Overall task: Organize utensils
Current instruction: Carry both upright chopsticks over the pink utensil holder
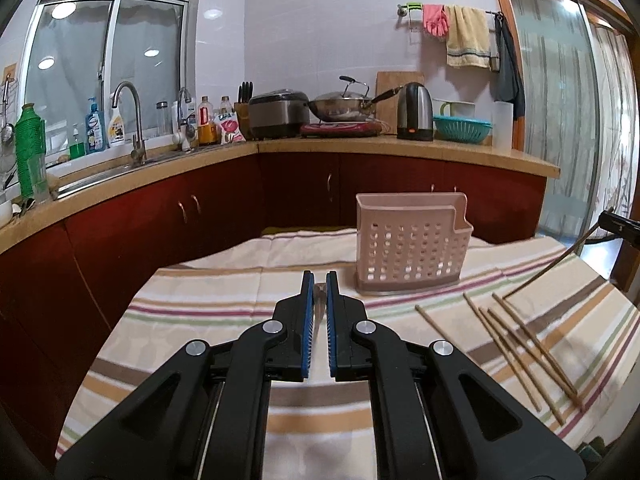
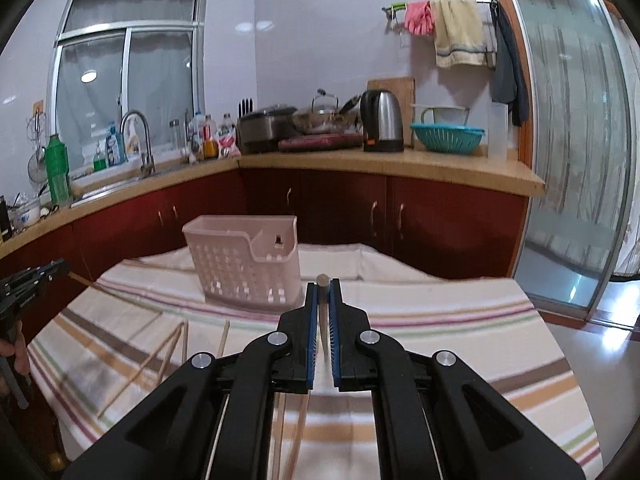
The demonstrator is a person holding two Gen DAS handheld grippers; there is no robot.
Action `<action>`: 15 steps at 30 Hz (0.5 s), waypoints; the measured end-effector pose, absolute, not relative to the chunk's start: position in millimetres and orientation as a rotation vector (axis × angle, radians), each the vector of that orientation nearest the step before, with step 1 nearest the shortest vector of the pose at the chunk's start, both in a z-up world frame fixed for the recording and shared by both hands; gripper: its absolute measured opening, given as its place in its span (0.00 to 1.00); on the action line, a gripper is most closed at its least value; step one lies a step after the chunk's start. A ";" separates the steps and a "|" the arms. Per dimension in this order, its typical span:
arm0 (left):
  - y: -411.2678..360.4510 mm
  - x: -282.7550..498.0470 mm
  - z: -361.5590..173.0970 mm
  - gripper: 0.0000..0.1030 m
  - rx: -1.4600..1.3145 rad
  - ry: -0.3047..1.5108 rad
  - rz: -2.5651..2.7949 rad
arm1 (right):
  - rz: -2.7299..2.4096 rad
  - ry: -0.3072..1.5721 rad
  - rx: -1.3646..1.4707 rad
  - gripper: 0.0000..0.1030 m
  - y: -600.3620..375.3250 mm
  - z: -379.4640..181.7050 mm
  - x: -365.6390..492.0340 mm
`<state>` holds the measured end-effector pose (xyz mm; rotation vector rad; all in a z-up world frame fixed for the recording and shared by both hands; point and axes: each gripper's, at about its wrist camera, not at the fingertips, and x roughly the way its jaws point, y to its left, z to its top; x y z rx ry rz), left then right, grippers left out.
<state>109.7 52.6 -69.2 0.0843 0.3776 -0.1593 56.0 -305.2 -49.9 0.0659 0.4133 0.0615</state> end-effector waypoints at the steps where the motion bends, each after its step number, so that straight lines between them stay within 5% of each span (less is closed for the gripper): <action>1: 52.2 112.9 -67.5 0.06 0.081 0.374 -0.161 | 0.061 0.401 0.068 0.06 -304.8 -48.7 60.0; 15: 42.5 154.3 -26.6 0.06 0.053 0.294 -0.211 | 0.097 0.320 0.080 0.06 -300.2 -19.0 93.9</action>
